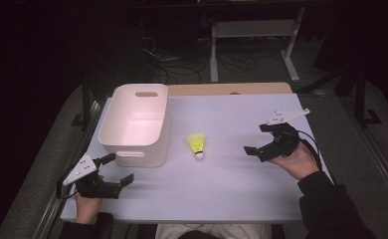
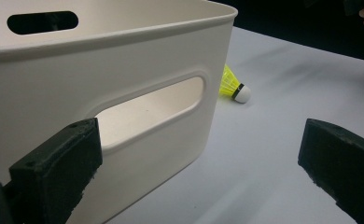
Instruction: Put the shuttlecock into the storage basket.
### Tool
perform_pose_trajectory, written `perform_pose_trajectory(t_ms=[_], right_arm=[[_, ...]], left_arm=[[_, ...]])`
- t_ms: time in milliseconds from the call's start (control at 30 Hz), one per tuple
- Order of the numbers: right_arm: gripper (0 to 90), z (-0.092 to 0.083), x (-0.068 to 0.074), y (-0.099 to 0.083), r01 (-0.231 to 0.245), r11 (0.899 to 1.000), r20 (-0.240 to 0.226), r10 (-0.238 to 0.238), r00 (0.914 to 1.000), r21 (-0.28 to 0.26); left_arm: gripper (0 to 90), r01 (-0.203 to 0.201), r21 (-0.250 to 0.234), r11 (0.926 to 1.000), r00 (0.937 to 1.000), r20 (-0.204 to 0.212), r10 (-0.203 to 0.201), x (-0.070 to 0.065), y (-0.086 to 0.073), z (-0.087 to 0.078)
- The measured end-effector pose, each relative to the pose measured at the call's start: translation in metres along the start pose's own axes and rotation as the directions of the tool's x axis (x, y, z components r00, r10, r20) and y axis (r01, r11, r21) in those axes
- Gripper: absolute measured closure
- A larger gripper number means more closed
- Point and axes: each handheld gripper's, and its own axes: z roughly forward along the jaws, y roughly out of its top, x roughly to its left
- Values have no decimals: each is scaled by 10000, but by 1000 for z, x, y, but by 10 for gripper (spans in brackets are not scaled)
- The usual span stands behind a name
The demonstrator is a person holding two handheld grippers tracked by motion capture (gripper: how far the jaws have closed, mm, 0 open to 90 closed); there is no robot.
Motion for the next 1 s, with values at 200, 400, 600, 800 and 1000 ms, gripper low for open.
perform_pose_trajectory(t_ms=[200, 400, 600, 800, 1000], right_arm=[[0, 7, 1, 7, 124, 9997, -182, -121, 9998, 199], [0, 15, 2, 16, 254, 9991, -344, -242, 9991, 350], [0, 23, 2, 21, 286, 9981, -475, -260, 9985, 540], [0, 30, 2, 26, 417, 9969, -558, -380, 9977, 664], [0, 36, 1, 29, 374, 9968, -714, -324, 9969, 703]], left_arm=[[0, -4, 14, 10000, 10000, 10, 4, 0, 0, 0], [0, -9, 24, 10000, 10000, 19, 9, 0, 0, 0], [0, -15, 25, 10000, 10000, 27, 15, 0, 0, 0], [0, -13, 33, 10000, 10000, 30, 13, 0, 0, 0], [0, -14, 27, 10000, 10000, 44, 14, 0, 0, 0]])
